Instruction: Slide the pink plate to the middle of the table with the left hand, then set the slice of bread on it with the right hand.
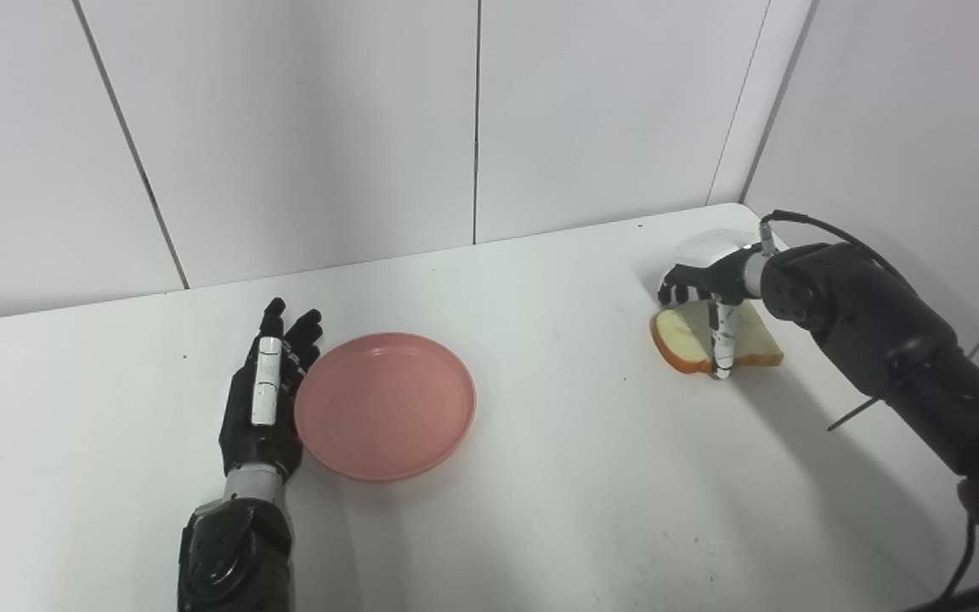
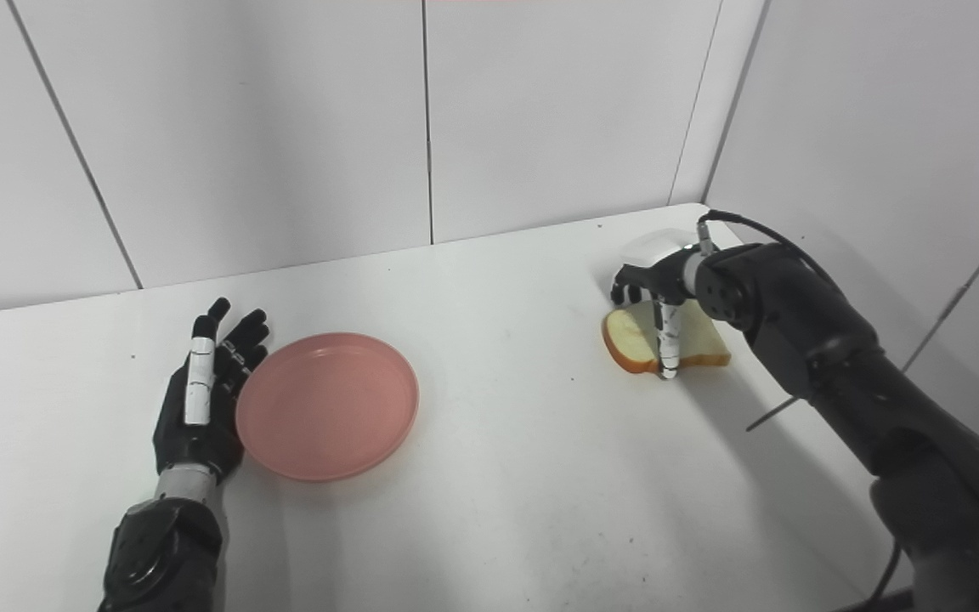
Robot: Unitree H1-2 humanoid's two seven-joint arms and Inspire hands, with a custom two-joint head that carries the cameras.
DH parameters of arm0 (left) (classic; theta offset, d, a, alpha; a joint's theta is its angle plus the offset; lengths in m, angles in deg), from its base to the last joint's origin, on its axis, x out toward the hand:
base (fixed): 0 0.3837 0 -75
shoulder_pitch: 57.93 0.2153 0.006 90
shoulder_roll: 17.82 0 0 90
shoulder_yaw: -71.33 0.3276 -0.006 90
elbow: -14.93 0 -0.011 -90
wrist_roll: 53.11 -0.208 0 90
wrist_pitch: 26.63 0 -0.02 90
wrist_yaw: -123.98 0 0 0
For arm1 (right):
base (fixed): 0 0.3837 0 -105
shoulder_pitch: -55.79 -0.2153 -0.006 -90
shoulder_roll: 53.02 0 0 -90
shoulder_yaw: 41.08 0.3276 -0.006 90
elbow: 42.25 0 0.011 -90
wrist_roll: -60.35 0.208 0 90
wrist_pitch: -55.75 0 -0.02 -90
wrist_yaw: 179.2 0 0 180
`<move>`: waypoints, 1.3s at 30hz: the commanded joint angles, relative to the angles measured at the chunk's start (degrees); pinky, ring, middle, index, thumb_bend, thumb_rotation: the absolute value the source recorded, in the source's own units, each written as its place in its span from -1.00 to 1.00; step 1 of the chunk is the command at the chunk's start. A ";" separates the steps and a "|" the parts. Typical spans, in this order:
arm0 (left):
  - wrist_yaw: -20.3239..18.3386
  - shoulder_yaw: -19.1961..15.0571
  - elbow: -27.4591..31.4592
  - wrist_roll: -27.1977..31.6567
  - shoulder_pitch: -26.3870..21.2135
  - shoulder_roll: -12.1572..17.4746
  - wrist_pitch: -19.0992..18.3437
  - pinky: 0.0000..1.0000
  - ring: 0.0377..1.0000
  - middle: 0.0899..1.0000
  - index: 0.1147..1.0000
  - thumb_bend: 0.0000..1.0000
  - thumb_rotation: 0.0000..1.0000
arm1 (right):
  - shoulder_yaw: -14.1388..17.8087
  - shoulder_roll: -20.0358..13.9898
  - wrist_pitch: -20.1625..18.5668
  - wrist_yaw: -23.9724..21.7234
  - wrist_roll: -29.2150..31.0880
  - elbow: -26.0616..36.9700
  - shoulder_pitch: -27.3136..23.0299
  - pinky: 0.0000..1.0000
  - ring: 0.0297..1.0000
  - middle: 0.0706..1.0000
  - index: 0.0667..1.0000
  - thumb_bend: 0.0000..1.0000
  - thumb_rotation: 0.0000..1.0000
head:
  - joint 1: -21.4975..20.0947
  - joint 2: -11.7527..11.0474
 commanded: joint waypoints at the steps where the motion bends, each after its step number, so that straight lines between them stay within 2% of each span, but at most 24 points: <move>1: 1.18 0.16 -1.40 -0.36 2.09 0.12 -4.32 0.88 0.76 0.60 0.82 0.72 0.50 | 0.01 -1.65 1.89 1.43 -0.06 -0.58 -0.36 -0.26 -0.18 -0.08 0.18 0.69 -0.68 | 0.04 0.04; 3: 1.07 0.07 -1.71 -0.22 1.94 0.13 -4.15 0.89 0.77 0.60 0.82 0.72 0.49 | -0.64 -1.78 3.84 3.21 -0.19 -1.36 -0.21 -0.34 -0.26 -0.16 0.12 0.58 -0.53 | 0.04 0.04; 4: 1.13 0.04 -1.82 -0.23 1.87 0.12 -4.17 0.89 0.76 0.59 0.81 0.73 0.49 | -0.84 -1.83 4.80 4.02 -0.18 -1.61 -0.11 -0.34 -0.26 -0.16 0.02 0.32 -0.60 | 0.04 0.04; 5: 1.21 0.02 -1.88 -0.26 1.84 0.10 -4.17 0.89 0.76 0.60 0.82 0.74 0.49 | -0.90 -1.90 5.60 4.78 -0.10 -1.50 0.08 -0.34 -0.25 -0.17 -0.05 0.16 -0.64 | 0.04 0.04; 7: 1.31 0.05 -1.98 -0.40 1.79 0.08 -4.13 0.88 0.76 0.60 0.82 0.72 0.49 | -0.94 -1.96 6.34 5.80 -0.18 -1.05 0.38 -0.34 -0.24 -0.16 -0.09 0.07 -0.66 | 0.04 0.04; 13: 1.30 0.19 -1.96 -0.59 1.82 0.06 -4.23 0.89 0.77 0.61 0.84 0.72 0.51 | -0.69 -1.88 6.27 5.99 0.12 0.93 0.63 -0.36 -0.28 -0.21 -0.10 0.04 -0.67 | 0.05 0.09; 16: 1.11 0.11 -1.78 -0.23 1.92 -0.05 -4.63 0.94 0.79 0.62 0.87 0.71 0.49 | -0.62 -1.93 6.25 5.43 0.17 2.71 0.45 -0.47 -0.37 -0.26 -0.10 0.04 -0.67 | 0.07 0.11; 21: 1.22 0.37 -2.10 -0.54 1.95 -0.23 -4.33 0.92 0.78 0.64 0.87 0.70 0.50 | -0.23 -2.27 7.75 4.17 1.37 5.90 -0.20 -0.41 -0.31 -0.20 -0.10 0.04 -0.67 | 0.61 0.04; 25: 1.68 0.62 -2.22 -0.88 2.04 -0.49 -4.03 0.91 0.78 0.64 0.86 0.70 0.50 | 0.37 -2.39 9.22 2.38 3.27 8.27 -1.28 -0.38 -0.28 -0.16 -0.10 0.04 -0.67 | 1.07 0.08; 29: 1.54 0.79 -2.44 -0.79 2.05 -0.76 -3.78 0.95 0.80 0.66 0.91 0.69 0.51 | 0.44 -2.15 8.77 -0.12 3.60 11.44 -2.83 -0.30 -0.19 -0.10 -0.09 0.04 -0.67 | 1.74 0.01; 35: 1.74 1.03 -4.09 -1.02 1.71 -1.47 -2.38 0.97 0.81 0.69 0.91 0.69 0.55 | 1.13 -0.93 7.38 -4.42 4.96 18.02 -4.97 -0.39 -0.30 -0.19 -0.09 0.04 -0.69 | 3.86 -0.55; 39: 1.85 1.10 -4.70 -0.93 1.41 -1.89 -1.84 0.96 0.80 0.69 0.93 0.68 0.56 | 1.02 0.18 8.39 -6.87 6.26 20.10 -7.12 -0.38 -0.29 -0.18 -0.09 0.04 -0.68 | 5.51 -0.63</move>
